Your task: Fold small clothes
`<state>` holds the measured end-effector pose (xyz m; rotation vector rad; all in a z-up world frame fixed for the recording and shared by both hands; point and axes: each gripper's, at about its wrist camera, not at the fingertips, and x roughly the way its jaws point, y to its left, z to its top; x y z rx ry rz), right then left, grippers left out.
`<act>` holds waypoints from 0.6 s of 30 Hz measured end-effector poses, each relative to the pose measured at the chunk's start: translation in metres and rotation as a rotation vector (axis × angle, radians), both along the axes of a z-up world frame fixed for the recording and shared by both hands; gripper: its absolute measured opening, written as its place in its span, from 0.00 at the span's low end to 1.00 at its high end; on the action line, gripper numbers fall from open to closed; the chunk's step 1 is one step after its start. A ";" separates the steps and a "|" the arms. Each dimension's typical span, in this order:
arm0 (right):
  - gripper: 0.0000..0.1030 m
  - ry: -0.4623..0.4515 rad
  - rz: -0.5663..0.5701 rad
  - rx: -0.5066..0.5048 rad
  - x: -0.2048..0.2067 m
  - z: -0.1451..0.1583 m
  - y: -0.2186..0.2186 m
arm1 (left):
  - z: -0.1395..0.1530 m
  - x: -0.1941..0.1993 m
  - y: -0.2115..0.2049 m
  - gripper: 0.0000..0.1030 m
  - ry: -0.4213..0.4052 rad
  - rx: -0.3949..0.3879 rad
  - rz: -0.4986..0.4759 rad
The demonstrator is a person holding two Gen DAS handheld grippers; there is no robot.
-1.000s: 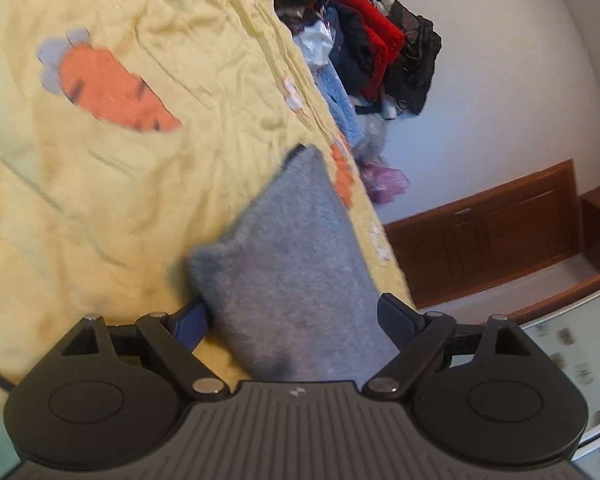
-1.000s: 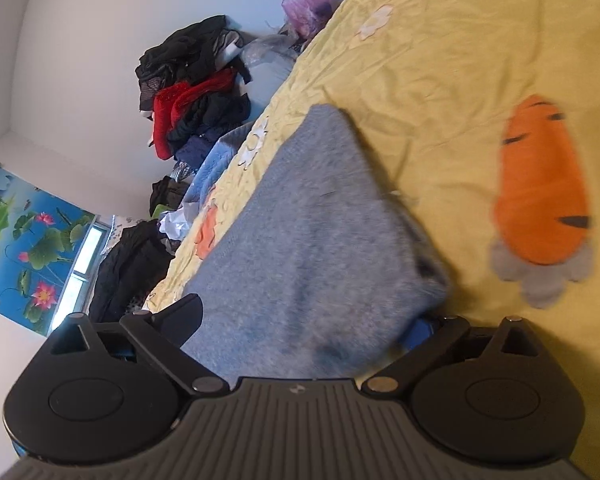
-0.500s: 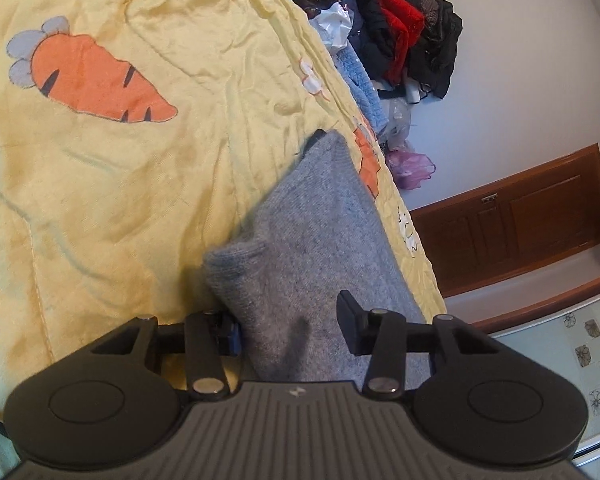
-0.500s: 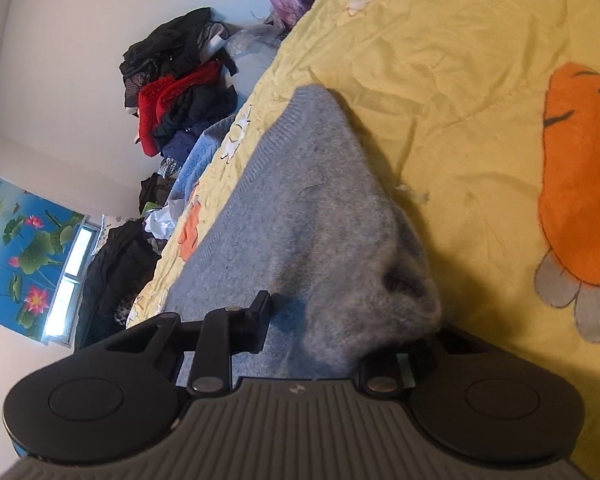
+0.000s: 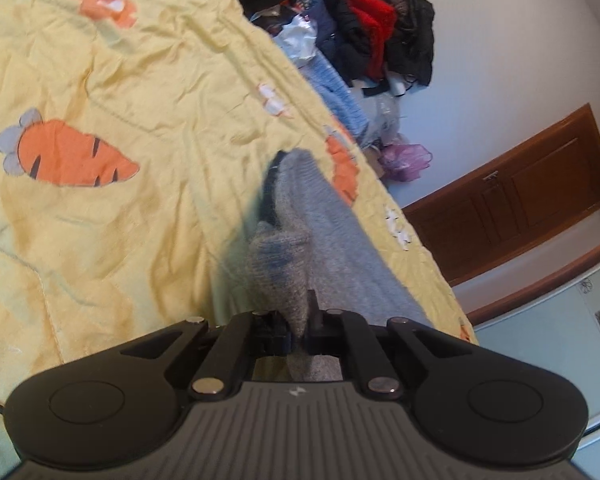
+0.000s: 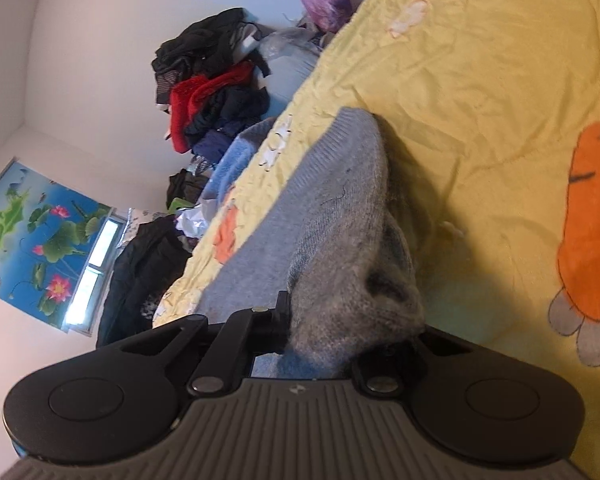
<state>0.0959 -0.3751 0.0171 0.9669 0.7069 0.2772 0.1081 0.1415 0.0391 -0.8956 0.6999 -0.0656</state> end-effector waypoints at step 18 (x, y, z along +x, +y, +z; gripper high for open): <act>0.53 0.073 -0.006 0.052 -0.019 -0.027 -0.006 | -0.050 -0.008 0.016 0.12 0.088 0.014 0.001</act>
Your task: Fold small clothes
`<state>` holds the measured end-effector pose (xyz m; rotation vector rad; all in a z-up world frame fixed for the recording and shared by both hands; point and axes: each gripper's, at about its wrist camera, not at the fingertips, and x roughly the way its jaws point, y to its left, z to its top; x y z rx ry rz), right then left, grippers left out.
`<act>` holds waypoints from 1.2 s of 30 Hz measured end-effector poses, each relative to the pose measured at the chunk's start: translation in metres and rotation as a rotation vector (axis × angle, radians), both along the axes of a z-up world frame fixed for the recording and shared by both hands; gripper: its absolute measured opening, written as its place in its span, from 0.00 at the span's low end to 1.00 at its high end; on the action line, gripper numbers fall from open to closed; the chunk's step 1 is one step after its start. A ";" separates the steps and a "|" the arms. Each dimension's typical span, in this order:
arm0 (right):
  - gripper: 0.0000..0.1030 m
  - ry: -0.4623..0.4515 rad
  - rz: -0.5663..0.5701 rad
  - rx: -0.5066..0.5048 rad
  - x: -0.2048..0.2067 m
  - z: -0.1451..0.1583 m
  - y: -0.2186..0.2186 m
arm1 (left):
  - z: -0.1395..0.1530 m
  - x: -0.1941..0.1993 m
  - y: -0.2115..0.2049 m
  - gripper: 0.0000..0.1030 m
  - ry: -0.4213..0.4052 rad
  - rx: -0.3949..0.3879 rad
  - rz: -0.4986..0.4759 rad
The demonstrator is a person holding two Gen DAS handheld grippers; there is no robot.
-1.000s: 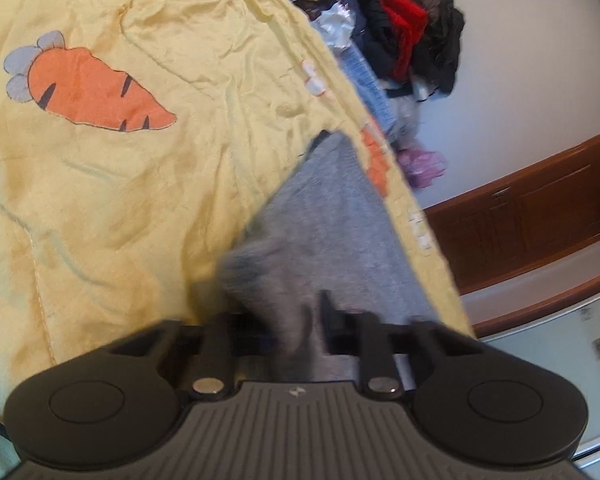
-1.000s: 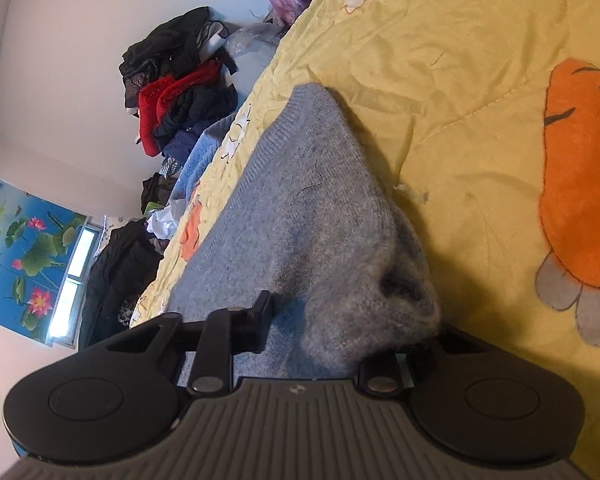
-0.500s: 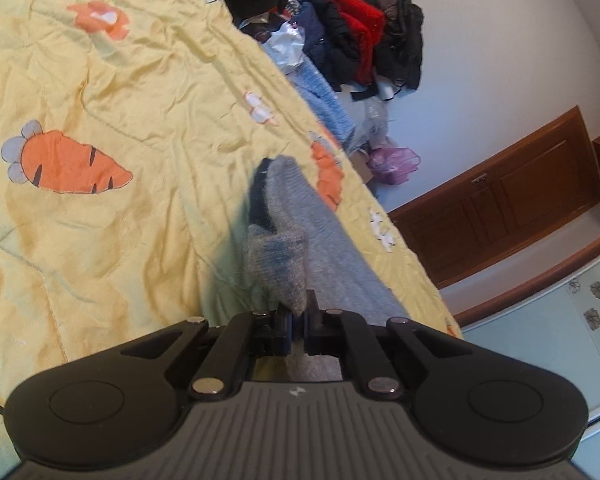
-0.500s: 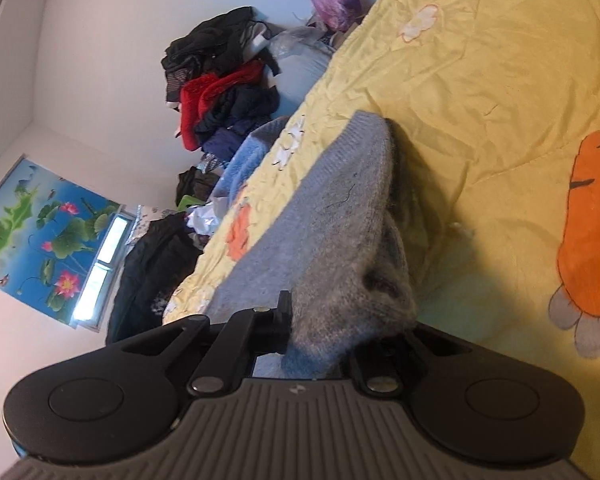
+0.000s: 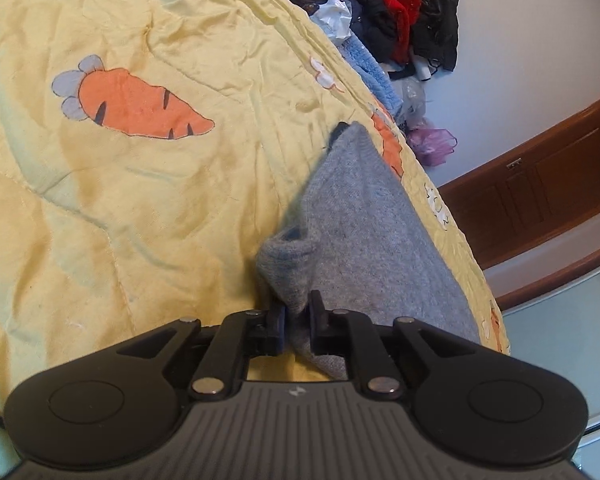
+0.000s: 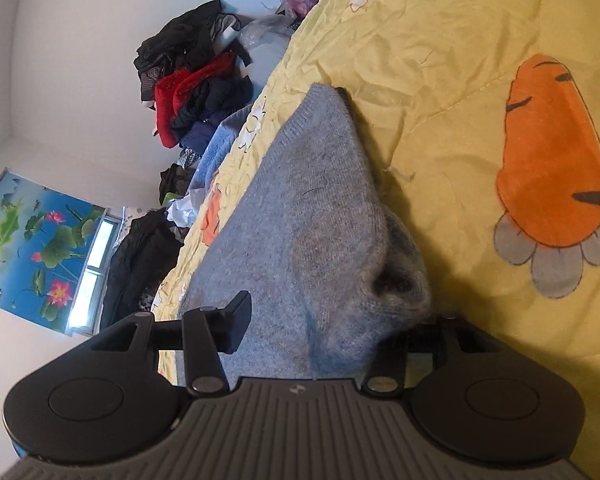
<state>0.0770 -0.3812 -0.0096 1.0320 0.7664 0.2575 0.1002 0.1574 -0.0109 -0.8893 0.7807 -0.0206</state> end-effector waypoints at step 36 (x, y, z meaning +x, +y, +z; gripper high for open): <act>0.14 0.033 0.148 0.092 -0.127 0.020 -0.025 | 0.022 -0.122 -0.006 0.05 0.070 0.112 -0.054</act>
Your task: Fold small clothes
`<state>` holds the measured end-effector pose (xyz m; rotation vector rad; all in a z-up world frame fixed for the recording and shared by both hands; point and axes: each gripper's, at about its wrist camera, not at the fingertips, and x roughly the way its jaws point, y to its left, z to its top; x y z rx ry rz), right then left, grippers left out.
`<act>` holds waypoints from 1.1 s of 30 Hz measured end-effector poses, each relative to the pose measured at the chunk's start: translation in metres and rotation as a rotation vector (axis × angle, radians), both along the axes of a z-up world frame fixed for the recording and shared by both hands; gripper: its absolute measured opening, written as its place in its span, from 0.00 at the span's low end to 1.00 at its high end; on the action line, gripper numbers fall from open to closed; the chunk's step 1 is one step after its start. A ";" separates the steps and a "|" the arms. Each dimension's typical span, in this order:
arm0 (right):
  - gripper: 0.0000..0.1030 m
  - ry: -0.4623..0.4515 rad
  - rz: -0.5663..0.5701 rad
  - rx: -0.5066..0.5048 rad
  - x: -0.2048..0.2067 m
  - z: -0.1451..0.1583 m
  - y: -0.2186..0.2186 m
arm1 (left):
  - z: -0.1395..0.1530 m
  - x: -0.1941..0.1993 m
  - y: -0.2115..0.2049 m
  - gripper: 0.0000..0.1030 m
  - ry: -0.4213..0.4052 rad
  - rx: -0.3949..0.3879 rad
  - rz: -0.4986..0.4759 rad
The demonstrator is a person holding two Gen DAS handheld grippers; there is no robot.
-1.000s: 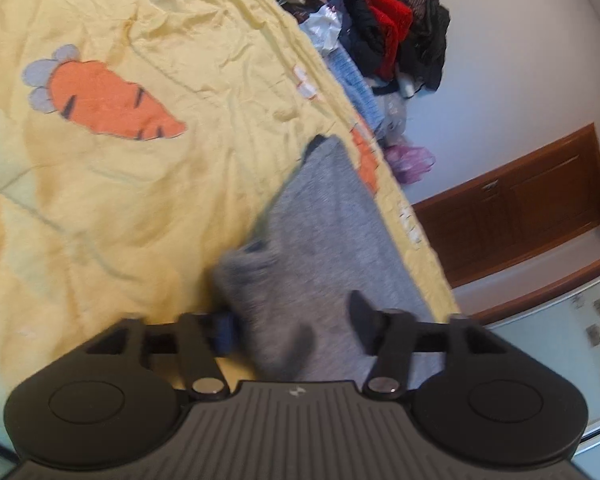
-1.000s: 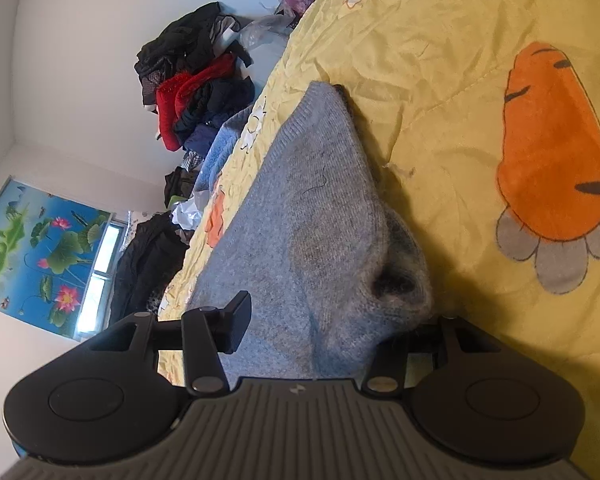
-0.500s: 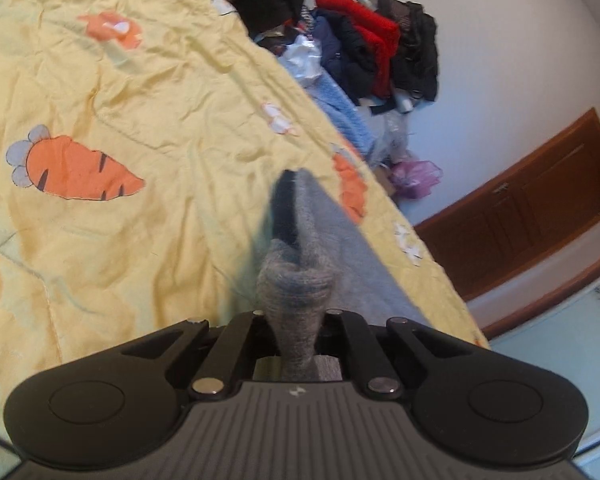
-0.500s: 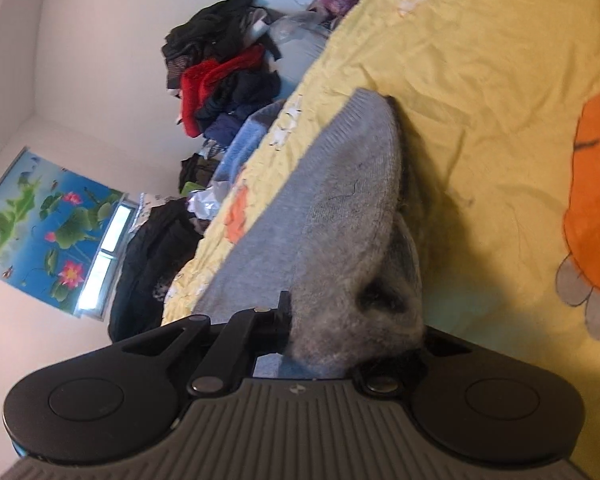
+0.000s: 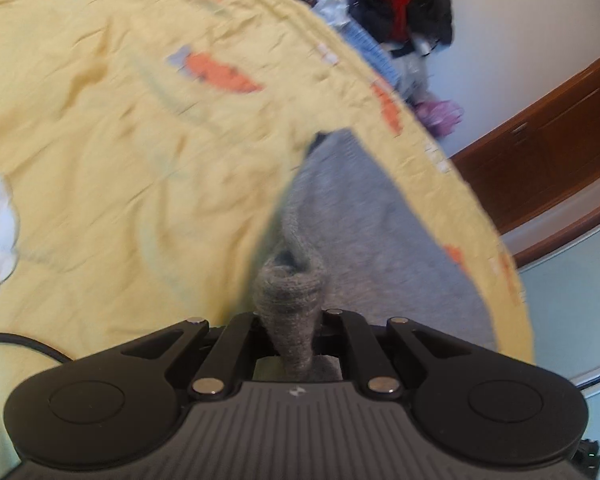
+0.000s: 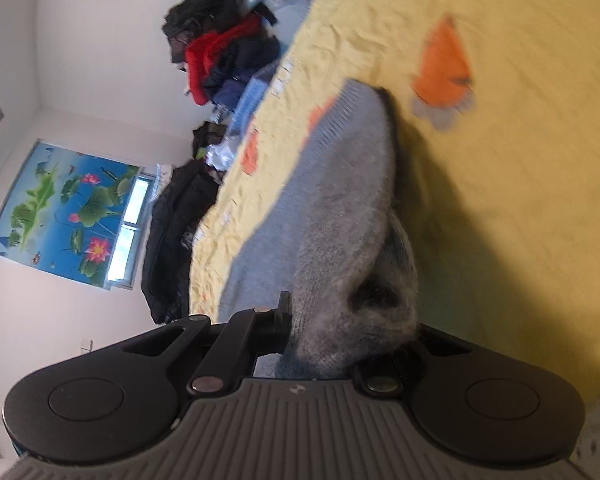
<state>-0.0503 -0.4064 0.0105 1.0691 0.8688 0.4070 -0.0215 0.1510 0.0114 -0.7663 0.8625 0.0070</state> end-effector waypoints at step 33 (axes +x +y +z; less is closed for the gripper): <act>0.16 -0.211 0.264 -0.713 0.207 0.019 0.042 | 0.012 0.241 -0.052 0.08 -0.060 0.496 -0.417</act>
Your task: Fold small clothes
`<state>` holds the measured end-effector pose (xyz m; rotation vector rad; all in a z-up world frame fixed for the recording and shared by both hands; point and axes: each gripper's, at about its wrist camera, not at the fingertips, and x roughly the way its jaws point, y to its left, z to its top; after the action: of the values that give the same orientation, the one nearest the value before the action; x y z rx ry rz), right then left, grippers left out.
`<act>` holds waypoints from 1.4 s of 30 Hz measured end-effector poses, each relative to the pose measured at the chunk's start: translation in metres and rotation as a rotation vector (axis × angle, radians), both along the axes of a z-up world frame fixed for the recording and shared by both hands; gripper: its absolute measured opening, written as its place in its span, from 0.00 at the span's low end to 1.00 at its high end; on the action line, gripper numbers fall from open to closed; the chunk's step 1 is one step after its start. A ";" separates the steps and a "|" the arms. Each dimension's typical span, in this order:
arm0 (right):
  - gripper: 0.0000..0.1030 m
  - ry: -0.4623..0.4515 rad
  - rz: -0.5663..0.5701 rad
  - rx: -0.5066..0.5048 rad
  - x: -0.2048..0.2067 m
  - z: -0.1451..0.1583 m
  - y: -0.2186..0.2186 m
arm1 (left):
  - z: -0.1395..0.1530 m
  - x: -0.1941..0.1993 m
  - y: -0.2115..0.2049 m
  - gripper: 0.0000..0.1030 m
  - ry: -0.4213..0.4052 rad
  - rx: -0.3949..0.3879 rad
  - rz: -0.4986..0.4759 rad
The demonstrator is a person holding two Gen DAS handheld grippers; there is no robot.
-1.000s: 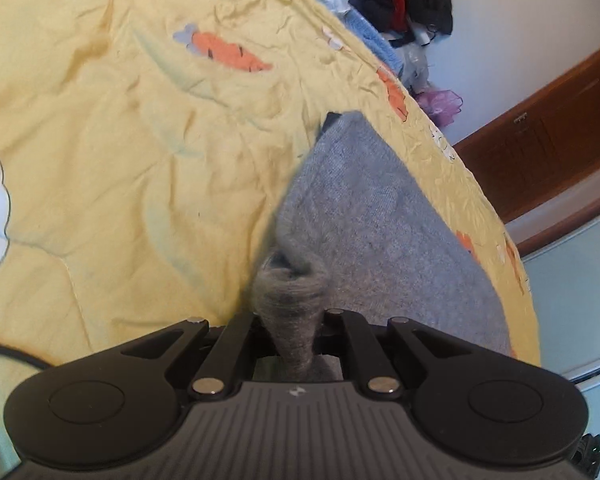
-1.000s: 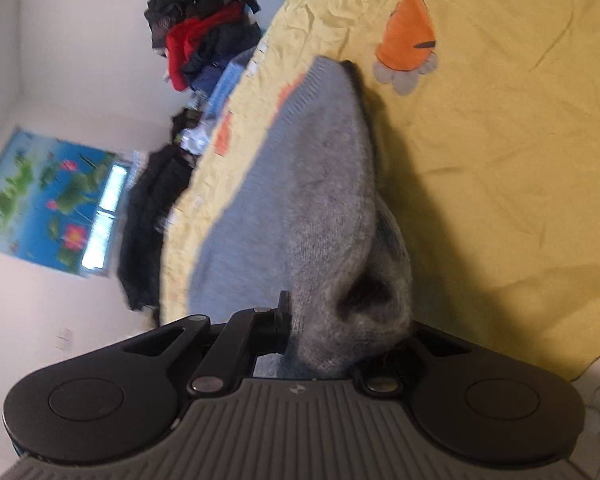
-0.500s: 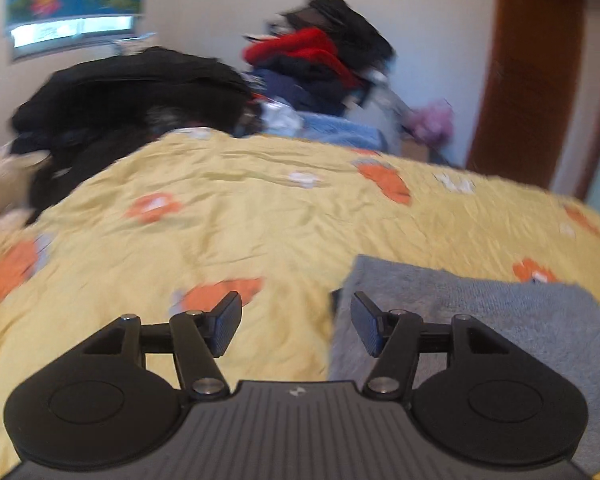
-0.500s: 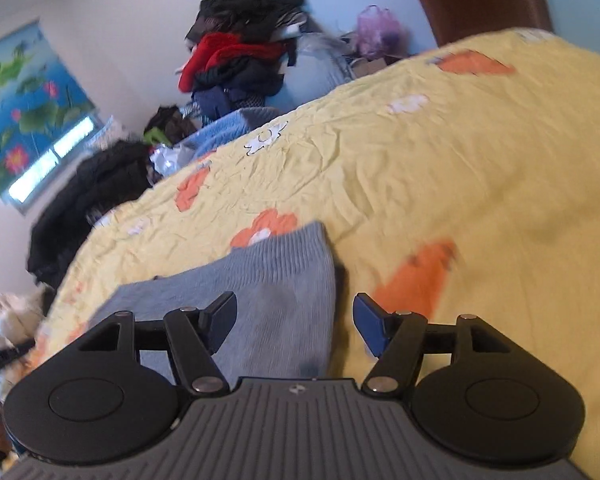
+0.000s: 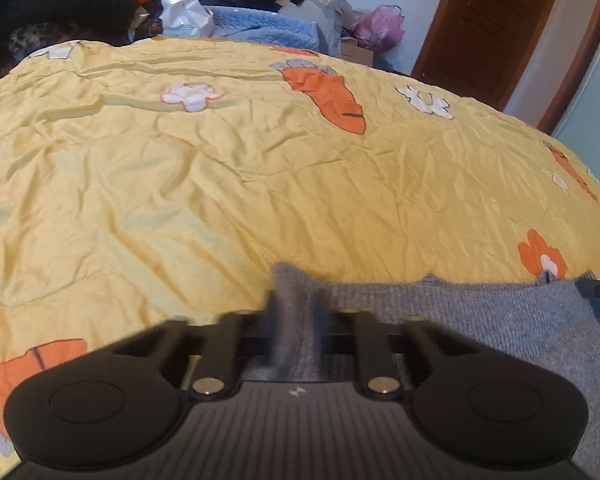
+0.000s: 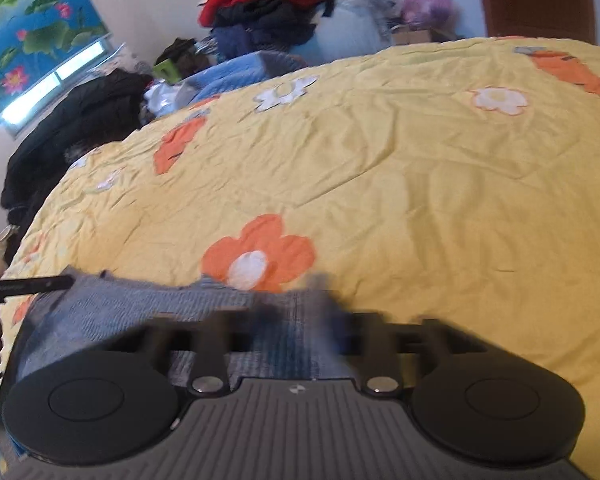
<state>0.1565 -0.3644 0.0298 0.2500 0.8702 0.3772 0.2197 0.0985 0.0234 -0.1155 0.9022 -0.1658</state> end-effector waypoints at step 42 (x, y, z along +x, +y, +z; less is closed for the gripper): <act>0.67 -0.156 -0.120 -0.061 -0.138 0.026 0.060 | -0.016 -0.110 -0.068 0.65 -0.239 0.246 0.073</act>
<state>0.0185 -0.3041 0.0557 0.2125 0.7082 0.2544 0.1100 0.0309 0.0079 0.0987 0.6725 0.0011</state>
